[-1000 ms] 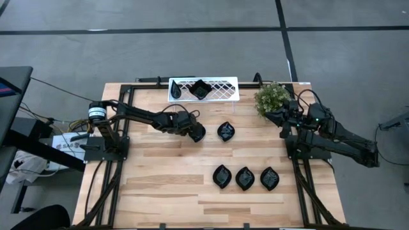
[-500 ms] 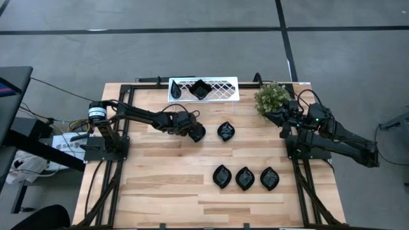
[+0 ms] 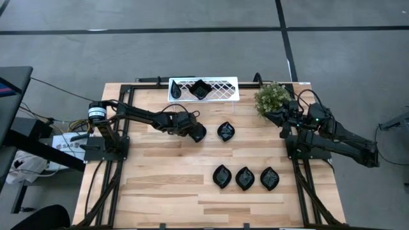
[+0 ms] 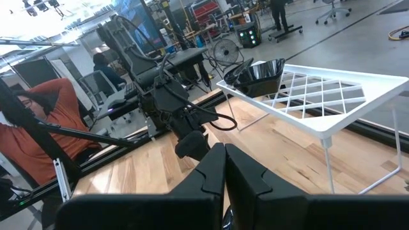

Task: Pick & Place Mini shaped plates
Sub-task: Put the leaf-shaped plate on the shelf

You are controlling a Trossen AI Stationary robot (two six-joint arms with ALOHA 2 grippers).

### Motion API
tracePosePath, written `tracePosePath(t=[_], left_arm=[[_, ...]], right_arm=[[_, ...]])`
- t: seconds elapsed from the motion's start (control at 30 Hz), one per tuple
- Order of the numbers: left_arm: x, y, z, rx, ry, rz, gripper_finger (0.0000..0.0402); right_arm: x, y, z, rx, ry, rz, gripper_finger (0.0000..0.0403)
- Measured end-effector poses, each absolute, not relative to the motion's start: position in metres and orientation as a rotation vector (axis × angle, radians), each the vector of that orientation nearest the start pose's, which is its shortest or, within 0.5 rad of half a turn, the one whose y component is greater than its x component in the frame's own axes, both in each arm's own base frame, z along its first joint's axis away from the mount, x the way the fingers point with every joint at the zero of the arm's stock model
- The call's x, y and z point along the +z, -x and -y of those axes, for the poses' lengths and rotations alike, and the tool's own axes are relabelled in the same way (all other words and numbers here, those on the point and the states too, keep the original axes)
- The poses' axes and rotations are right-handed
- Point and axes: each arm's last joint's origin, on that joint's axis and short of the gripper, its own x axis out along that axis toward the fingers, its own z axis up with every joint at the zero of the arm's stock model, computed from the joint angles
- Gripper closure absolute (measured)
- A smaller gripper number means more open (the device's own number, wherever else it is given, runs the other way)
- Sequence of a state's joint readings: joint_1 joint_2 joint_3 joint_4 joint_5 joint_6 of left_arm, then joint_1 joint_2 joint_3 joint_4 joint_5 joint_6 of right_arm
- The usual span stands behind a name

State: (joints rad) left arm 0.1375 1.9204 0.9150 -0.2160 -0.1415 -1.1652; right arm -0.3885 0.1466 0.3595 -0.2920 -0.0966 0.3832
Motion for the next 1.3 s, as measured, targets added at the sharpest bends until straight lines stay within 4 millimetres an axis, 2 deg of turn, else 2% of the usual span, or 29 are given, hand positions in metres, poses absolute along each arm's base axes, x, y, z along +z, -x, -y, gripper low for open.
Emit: tracePosePath(t=[0.53,0.87,1.03,1.3], left_arm=[[0.088,-0.322,-0.048,0.914,1.011,-0.931,0.0393],[0.091,-0.322,-0.048,0.893,1.029,-0.941,0.0395],[0.115,-0.322,-0.047,0.838,1.027,-0.881,0.0396],[0.172,-0.317,-0.029,0.741,0.943,-0.688,0.0396]], right_arm=[[0.243,-0.077,0.028,-0.306,-0.403,-0.034,0.0397],[0.243,-0.077,0.028,-0.305,-0.403,-0.035,0.0397],[0.243,-0.077,0.028,-0.306,-0.403,-0.034,0.0397],[0.244,-0.077,0.028,-0.303,-0.404,-0.033,0.0397]])
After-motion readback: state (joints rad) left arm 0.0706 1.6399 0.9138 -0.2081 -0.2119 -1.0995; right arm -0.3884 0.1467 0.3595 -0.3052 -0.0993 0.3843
